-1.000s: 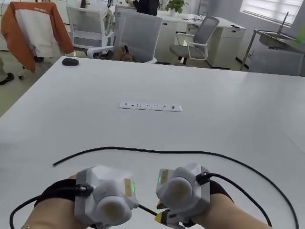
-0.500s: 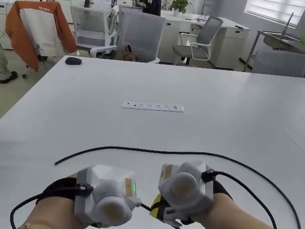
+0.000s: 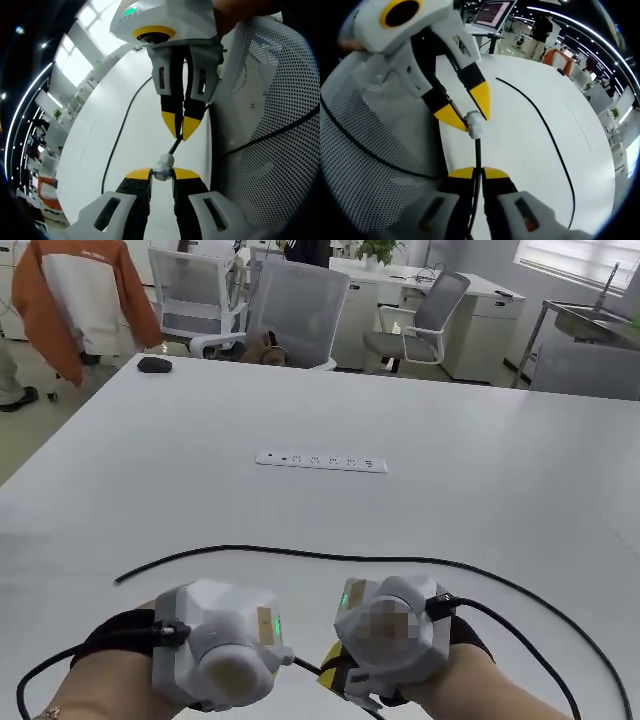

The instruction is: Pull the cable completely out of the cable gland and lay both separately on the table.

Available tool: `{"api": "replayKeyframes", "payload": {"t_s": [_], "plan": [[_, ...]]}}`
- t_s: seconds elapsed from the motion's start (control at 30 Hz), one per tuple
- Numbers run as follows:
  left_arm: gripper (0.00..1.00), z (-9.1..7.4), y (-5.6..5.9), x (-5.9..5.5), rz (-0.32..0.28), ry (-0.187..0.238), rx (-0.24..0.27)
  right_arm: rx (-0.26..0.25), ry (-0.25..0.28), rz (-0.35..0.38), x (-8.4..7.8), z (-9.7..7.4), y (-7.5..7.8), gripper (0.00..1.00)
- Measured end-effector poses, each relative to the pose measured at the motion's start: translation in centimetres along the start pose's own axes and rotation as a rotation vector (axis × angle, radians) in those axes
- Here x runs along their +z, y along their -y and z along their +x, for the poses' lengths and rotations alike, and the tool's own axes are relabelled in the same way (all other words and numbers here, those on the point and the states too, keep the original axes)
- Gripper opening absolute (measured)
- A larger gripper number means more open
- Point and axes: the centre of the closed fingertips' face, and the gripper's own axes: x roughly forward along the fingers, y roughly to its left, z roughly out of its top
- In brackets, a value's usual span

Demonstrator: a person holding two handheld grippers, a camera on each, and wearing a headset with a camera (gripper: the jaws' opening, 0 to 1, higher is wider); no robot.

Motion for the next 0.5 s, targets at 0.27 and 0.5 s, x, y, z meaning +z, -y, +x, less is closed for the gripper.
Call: {"api": "replayKeyframes", "payload": {"t_s": [0.27, 0.5], "plan": [[0.17, -2.8, -2.1, -0.6, -0.041, -0.015, 0.084, -0.070, -0.003, 0.033, -0.2, -0.4, 1.6, 0.03], [0.17, -3.5, -1.8, 0.1, -0.042, -0.025, 0.072, -0.177, 0.078, 0.174, 0.1, -2.3, 4.9, 0.03]]}}
